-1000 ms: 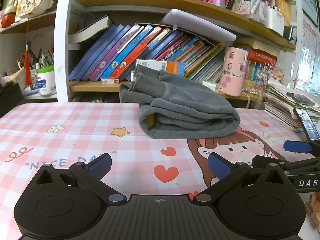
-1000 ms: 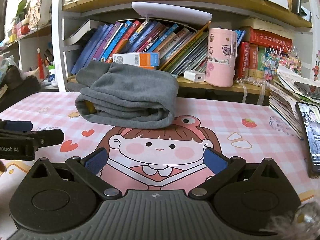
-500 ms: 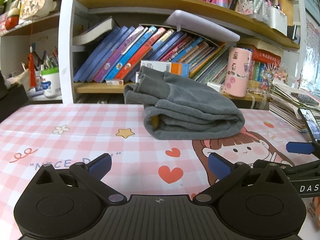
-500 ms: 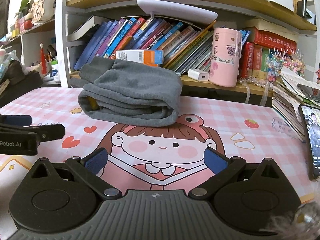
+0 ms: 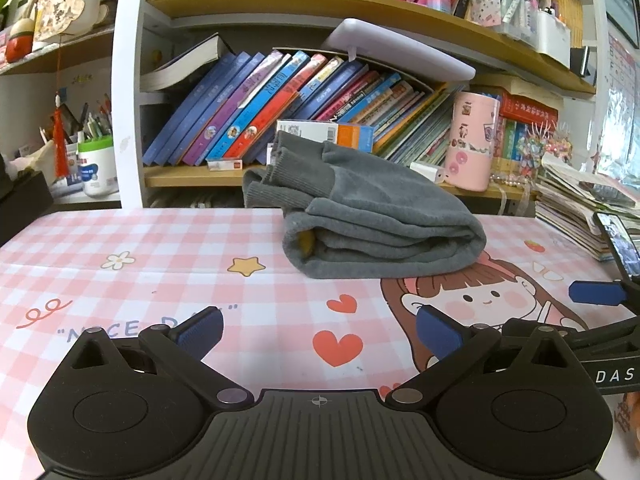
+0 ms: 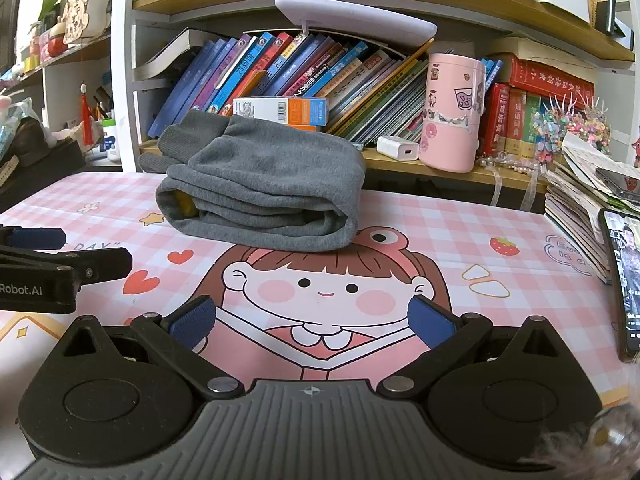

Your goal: Fold clothes

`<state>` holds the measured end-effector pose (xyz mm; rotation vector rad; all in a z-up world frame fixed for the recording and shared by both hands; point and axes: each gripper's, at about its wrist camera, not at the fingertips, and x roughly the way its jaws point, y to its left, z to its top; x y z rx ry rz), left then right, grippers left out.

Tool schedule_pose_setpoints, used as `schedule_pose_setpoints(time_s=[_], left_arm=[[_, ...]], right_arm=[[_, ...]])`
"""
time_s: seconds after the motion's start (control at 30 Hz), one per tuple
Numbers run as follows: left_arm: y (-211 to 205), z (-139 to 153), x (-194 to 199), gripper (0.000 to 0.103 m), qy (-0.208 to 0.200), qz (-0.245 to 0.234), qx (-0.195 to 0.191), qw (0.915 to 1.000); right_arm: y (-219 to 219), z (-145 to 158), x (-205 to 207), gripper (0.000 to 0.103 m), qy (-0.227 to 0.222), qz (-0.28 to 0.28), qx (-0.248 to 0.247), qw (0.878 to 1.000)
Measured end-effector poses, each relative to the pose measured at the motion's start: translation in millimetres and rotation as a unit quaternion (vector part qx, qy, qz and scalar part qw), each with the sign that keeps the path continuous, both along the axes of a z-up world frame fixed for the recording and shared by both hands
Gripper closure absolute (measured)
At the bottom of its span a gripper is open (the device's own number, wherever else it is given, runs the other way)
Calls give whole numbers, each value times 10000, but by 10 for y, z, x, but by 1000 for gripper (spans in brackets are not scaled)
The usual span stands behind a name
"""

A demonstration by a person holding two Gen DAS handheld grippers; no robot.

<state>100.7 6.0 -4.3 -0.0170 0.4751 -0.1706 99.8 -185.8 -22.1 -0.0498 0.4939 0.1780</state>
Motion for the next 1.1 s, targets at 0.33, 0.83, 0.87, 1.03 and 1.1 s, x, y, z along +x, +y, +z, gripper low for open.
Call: schedule_pose_setpoints(time_s=[0.33,0.83,0.87,1.03,1.1], left_arm=[[-5,2,0,0,3,-8,9,10000],[-6,0,2,0,12,-25,8,10000],[-8,1,2,0,12,-25,8,10000],[-3,0,3,0,12,-31,8,10000],[-4,1,5,0,14,-28,7,10000]], right_arm=[[11,-3,7,0,27,6,-11,10000],[17,-2,15,0,45,5,-10,10000],[19,-2,15,0,46,5,-10,10000],[12,-3,14,0,46,9,-9,10000],[13,-3,13,0,47,7,-8,10000]])
